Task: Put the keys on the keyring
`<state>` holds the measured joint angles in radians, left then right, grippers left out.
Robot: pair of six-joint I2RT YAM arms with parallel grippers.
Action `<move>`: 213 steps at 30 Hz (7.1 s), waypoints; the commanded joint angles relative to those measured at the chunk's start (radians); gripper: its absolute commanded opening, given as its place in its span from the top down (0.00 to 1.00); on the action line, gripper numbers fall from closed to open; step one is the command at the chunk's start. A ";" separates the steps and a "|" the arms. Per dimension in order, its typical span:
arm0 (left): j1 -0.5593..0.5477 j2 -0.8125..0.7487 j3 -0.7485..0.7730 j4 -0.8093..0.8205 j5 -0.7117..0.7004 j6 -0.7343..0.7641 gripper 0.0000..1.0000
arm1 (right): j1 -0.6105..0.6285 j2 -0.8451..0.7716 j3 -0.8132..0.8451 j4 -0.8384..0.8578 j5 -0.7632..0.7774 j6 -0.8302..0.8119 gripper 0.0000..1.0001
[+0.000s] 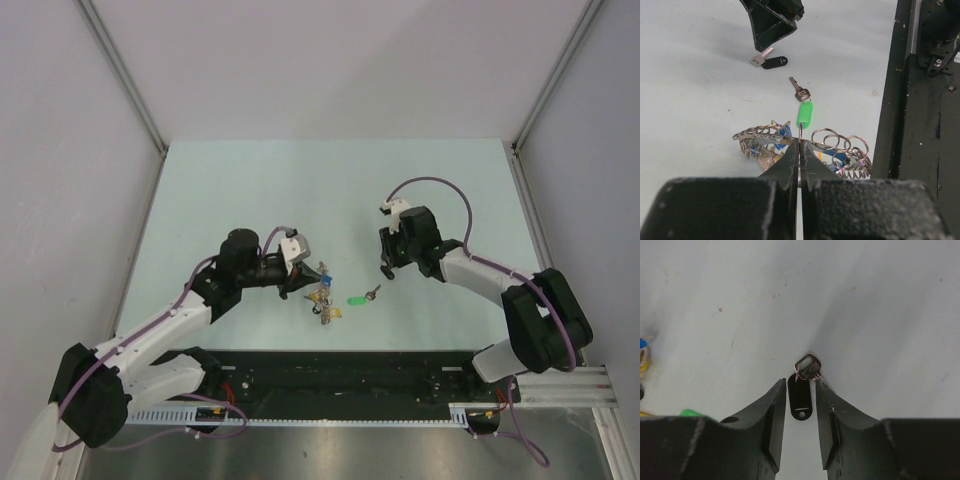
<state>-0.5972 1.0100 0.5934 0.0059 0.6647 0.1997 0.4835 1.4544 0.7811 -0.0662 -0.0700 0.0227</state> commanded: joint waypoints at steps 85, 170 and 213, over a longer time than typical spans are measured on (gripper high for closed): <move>0.005 -0.039 0.062 0.017 -0.002 0.001 1.00 | 0.139 0.112 -0.393 0.841 0.279 0.062 0.81; 0.016 -0.014 0.114 -0.130 0.251 0.124 1.00 | 0.484 -0.396 -0.002 0.016 -0.240 -0.348 1.00; 0.016 -0.013 0.112 -0.135 0.250 0.130 1.00 | 0.523 -0.376 0.024 0.014 -0.215 -0.362 1.00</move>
<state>-0.5858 1.0016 0.6567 -0.1673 0.8696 0.3225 0.9985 1.0885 0.7616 -0.0784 -0.2718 -0.3340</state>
